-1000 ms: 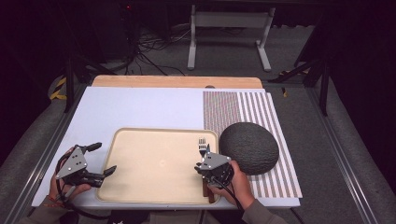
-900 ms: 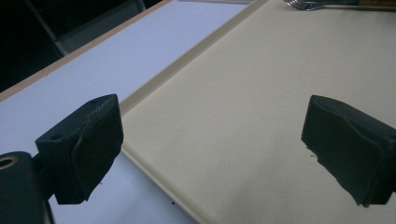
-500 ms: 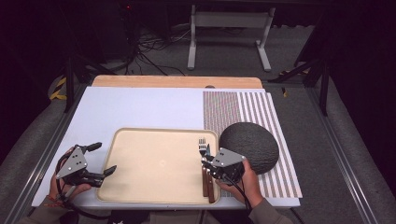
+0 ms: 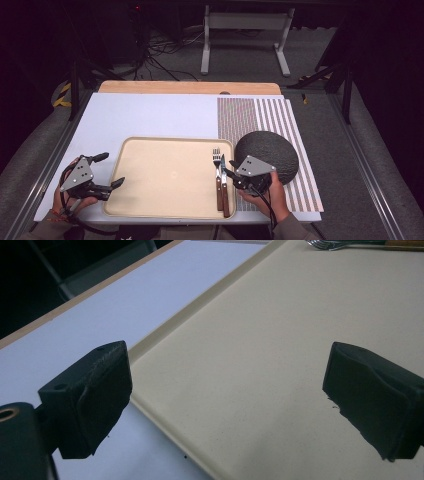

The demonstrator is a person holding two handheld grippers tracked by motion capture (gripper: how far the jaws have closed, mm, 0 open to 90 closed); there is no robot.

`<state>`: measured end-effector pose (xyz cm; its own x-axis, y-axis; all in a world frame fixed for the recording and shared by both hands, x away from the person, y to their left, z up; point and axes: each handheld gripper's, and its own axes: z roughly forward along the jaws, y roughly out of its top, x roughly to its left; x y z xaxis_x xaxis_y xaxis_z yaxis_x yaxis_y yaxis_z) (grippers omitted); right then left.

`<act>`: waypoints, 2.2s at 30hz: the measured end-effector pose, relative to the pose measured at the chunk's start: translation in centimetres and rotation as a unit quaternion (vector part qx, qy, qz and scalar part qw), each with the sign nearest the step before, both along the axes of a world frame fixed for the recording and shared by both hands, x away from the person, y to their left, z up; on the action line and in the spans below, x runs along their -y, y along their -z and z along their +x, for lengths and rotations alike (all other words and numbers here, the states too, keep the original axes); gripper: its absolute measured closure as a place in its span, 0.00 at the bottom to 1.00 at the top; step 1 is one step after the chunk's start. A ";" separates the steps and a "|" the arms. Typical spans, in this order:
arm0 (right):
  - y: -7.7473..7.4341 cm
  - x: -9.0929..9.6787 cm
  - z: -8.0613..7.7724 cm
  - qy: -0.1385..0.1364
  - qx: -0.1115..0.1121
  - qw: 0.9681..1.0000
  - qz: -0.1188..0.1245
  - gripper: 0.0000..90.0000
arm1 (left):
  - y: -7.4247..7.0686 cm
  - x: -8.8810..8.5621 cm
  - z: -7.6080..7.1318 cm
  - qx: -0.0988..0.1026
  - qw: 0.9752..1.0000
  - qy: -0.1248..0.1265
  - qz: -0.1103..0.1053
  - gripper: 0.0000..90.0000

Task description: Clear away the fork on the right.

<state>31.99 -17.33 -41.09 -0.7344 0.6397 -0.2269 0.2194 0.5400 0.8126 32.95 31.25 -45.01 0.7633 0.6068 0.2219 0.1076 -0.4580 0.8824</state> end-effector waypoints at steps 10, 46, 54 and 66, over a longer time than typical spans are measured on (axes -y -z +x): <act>-0.7 2.8 -0.2 0.029 0.013 0.999 0.004 0.68 | 0.0 0.1 0.0 -0.003 1.000 -0.002 0.001 0.07; 0.9 15.5 -3.1 0.133 0.025 0.991 0.009 0.23 | 0.1 0.3 0.1 -0.007 1.000 0.000 0.008 0.08; 2.4 16.7 -3.8 0.118 0.020 0.992 -0.039 0.21 | 0.1 0.4 0.1 -0.005 1.000 -0.001 0.010 0.08; 4.3 15.2 -3.0 0.083 0.031 0.988 -0.129 0.23 | 0.2 0.4 0.2 -0.011 1.000 0.002 0.009 0.08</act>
<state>29.01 -32.54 -45.35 -0.6038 0.6646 -0.4400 0.2761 0.6923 0.6667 33.18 30.80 -45.20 0.7704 0.5997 0.2164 0.1246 -0.4744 0.8715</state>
